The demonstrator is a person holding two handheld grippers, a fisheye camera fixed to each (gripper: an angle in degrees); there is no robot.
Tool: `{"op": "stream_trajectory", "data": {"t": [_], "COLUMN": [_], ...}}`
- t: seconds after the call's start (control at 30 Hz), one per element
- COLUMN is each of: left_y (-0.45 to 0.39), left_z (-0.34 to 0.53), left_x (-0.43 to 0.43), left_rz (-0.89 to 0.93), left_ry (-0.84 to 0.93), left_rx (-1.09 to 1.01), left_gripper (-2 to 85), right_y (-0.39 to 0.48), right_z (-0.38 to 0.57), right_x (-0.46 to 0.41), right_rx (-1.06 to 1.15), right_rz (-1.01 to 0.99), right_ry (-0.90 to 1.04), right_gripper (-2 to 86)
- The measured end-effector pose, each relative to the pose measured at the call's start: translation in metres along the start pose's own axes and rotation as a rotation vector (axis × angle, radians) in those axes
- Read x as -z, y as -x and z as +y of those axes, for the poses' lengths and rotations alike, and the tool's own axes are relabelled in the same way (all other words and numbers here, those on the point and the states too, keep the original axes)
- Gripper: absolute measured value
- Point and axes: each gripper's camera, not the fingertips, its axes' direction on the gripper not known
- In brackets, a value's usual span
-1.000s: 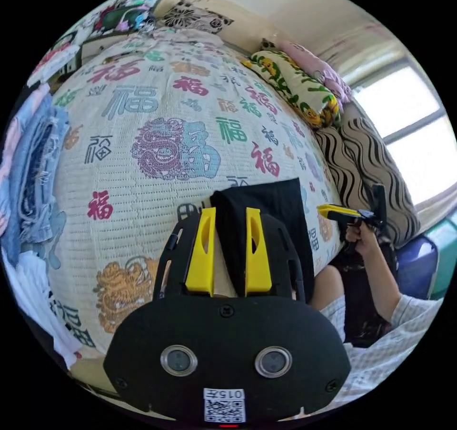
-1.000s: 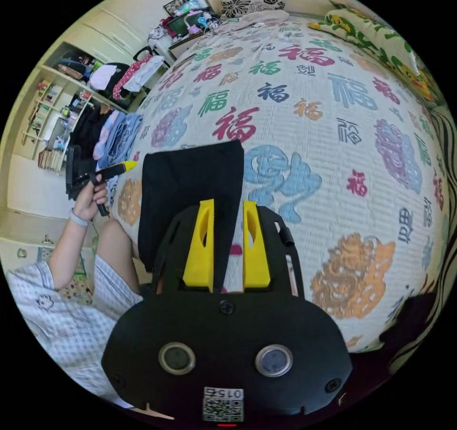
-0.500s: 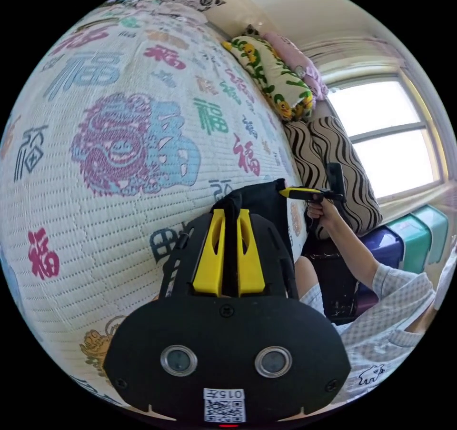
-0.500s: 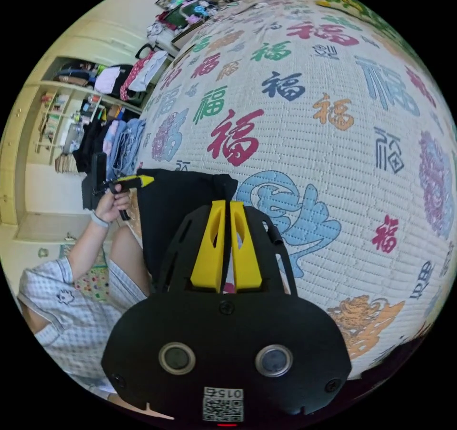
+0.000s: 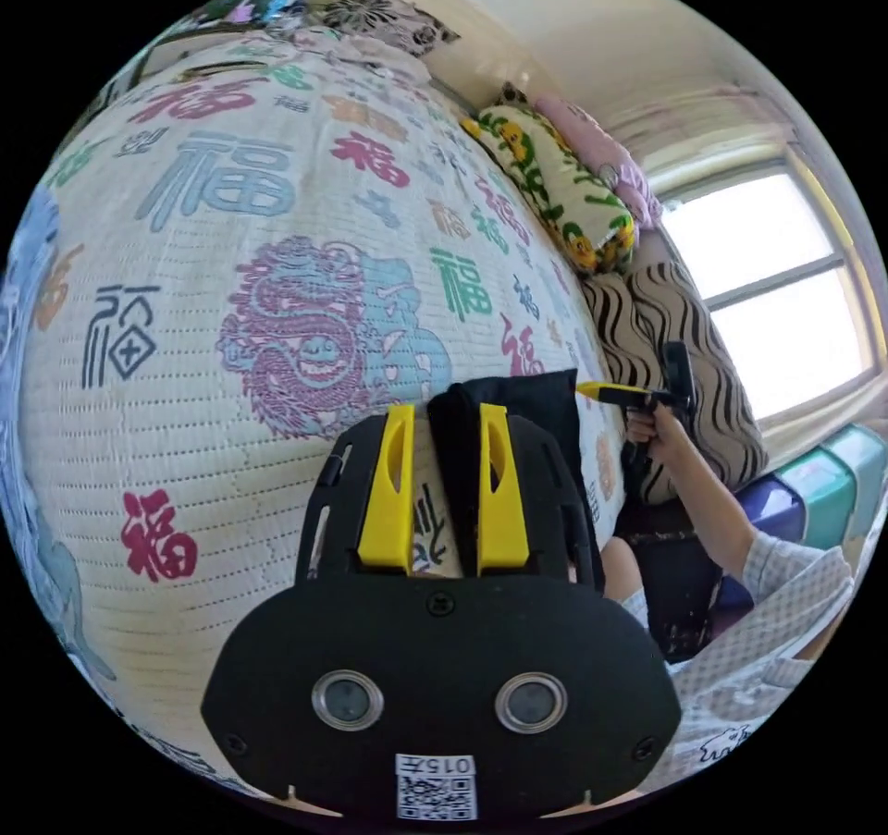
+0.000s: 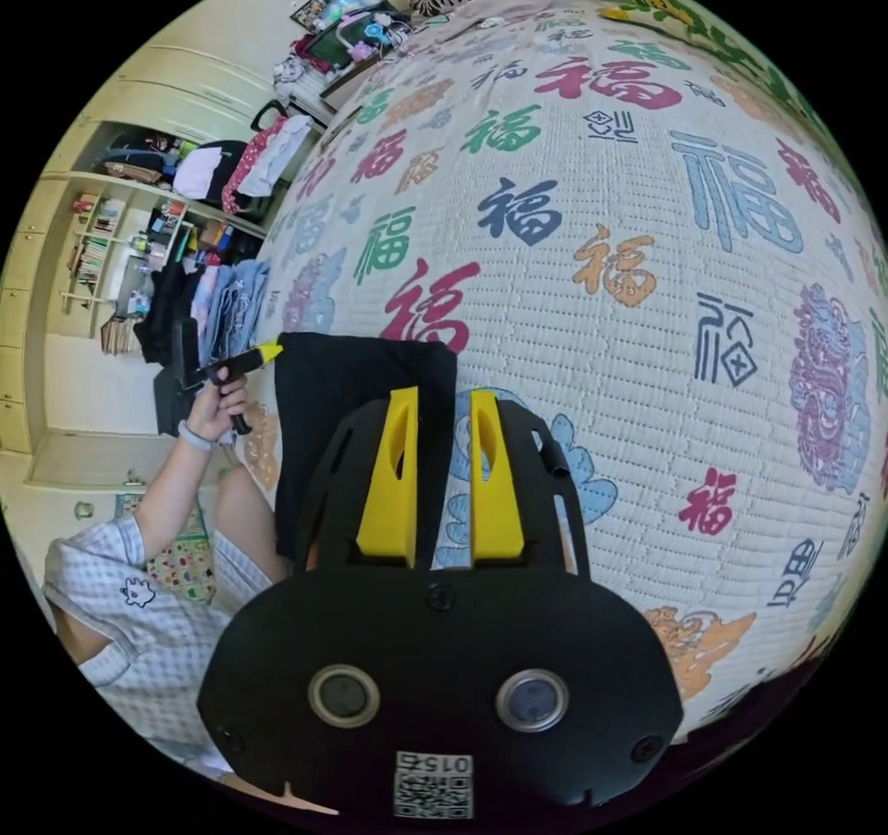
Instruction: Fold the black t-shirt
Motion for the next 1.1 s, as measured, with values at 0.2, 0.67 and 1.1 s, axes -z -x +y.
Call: {"op": "stream_trajectory", "data": {"t": [0.2,0.67,1.1], "left_y": [-0.012,-0.152,-0.187], "left_z": [-0.014,0.089,0.280], "left_x": [-0.028,0.070,0.024], "left_rz": [-0.039,0.093,-0.094], "left_ry": [0.159,0.045,0.280], "left_rx": [-0.040,-0.598,-0.590], "left_gripper": [10.0,1.5,2.3], "right_y": [-0.001,0.069,0.085], "right_z": [-0.022,0.097,0.248], "right_x": [-0.030,0.054,-0.041], "right_rx": [0.007,0.450,0.498], "right_rz": [-0.082,-0.086,0.066], "right_ry": [0.107,-0.043,0.125], "right_gripper": [6.8,0.6,2.3]}}
